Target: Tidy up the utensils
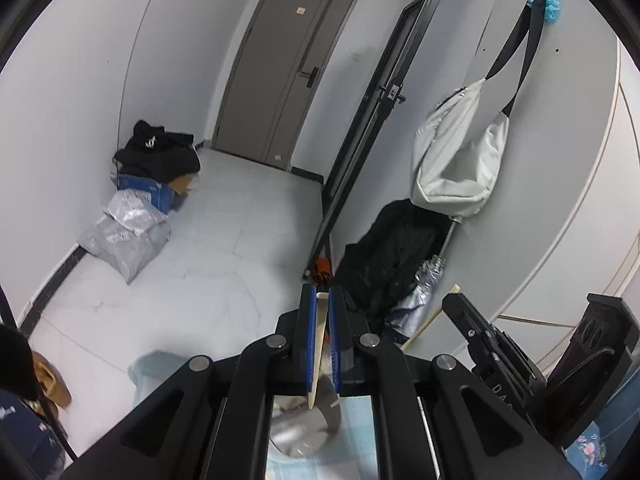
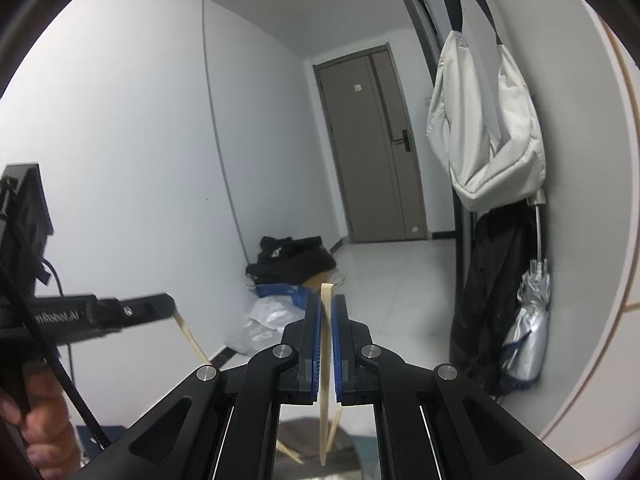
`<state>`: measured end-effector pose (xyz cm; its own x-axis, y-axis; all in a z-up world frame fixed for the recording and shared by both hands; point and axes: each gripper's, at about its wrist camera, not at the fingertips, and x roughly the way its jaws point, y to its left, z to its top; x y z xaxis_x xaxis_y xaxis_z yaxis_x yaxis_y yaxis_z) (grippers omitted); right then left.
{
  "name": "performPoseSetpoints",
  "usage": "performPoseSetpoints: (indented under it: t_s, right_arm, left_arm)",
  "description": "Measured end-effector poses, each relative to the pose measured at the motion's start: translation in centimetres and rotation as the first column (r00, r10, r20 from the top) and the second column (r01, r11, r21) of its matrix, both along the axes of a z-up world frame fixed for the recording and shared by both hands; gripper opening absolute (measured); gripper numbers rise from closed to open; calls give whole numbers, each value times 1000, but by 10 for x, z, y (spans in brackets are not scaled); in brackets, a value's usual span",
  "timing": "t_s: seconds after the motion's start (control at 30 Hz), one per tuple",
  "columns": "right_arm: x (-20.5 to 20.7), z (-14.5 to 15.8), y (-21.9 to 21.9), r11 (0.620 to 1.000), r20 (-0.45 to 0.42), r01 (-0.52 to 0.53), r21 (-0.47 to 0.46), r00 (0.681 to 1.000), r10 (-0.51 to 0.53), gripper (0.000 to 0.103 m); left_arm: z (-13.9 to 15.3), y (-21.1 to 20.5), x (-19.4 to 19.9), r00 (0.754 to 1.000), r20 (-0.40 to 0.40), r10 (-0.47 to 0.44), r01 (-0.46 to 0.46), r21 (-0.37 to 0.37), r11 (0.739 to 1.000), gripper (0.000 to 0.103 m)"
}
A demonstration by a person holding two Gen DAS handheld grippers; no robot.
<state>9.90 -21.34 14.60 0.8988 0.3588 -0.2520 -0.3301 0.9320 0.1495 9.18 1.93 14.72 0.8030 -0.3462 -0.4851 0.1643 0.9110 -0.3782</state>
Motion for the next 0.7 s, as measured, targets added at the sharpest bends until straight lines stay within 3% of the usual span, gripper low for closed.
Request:
performPoseSetpoints:
  t_s: [0.2, 0.33, 0.7]
  right_arm:
    - [29, -21, -3, 999, 2, 37, 0, 999, -37, 4]
    - [44, -41, -7, 998, -28, 58, 18, 998, -57, 4]
    - [55, -75, -4, 999, -95, 1, 34, 995, 2, 4]
  left_arm:
    - [-13, -1, 22, 1000, -12, -6, 7, 33, 999, 3]
    - [-37, -3, 30, 998, -65, -20, 22, 33, 999, 3]
    - [-54, -13, 40, 994, -101, -40, 50, 95, 994, 3]
